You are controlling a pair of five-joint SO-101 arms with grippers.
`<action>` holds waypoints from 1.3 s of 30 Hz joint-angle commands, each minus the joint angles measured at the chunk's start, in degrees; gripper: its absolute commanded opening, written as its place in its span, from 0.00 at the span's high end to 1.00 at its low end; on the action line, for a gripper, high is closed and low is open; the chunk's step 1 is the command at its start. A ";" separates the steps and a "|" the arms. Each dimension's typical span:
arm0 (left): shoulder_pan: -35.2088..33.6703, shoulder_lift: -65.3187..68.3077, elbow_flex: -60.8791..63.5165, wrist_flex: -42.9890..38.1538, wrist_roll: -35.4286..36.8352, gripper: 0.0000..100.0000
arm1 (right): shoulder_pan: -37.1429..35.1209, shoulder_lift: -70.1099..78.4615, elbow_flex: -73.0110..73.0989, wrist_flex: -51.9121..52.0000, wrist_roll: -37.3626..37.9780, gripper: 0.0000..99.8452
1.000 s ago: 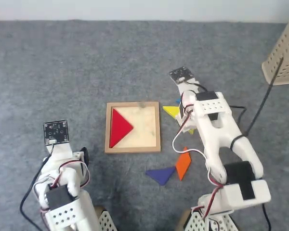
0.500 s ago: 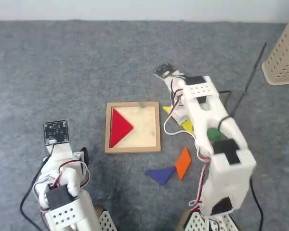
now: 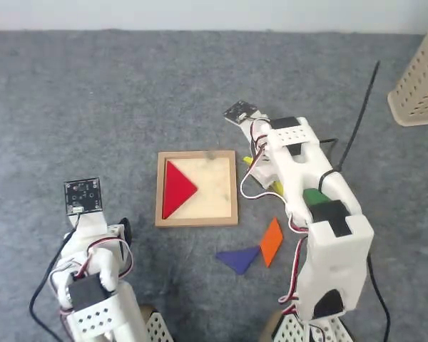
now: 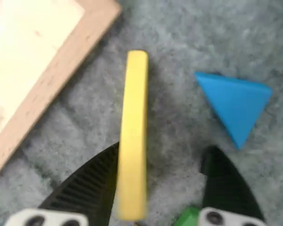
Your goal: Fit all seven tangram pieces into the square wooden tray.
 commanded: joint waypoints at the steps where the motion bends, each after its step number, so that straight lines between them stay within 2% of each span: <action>1: 0.00 -0.70 -1.10 0.18 0.53 0.77 | -0.40 -1.54 0.70 -0.48 -4.04 0.93; 4: 0.00 -0.70 -1.10 0.18 0.53 0.77 | -0.40 -1.80 0.62 -0.48 -5.89 1.00; 8: 0.00 -0.70 -1.10 0.18 0.53 0.77 | -0.13 -4.00 -0.09 2.42 -10.11 0.99; 15: 0.00 -0.70 -1.10 0.18 0.53 0.77 | -1.27 -20.00 5.54 5.41 -15.12 0.99; 20: 0.00 -0.70 -1.10 0.18 0.53 0.77 | -6.46 -32.31 16.26 1.71 -15.21 0.99; 24: 0.00 -0.70 -1.10 0.18 0.53 0.77 | -11.82 -37.58 19.16 0.22 -15.12 0.99; 30: 0.00 -0.70 -1.10 0.18 0.53 0.77 | -18.51 -31.52 10.11 0.84 -12.75 0.99; 36: 0.00 -0.70 -1.10 0.18 0.53 0.77 | -19.56 -15.69 -6.33 4.18 -11.78 0.99; 39: 0.00 -0.70 -1.10 0.18 0.53 0.77 | -19.03 -9.27 -12.92 4.53 -7.56 0.99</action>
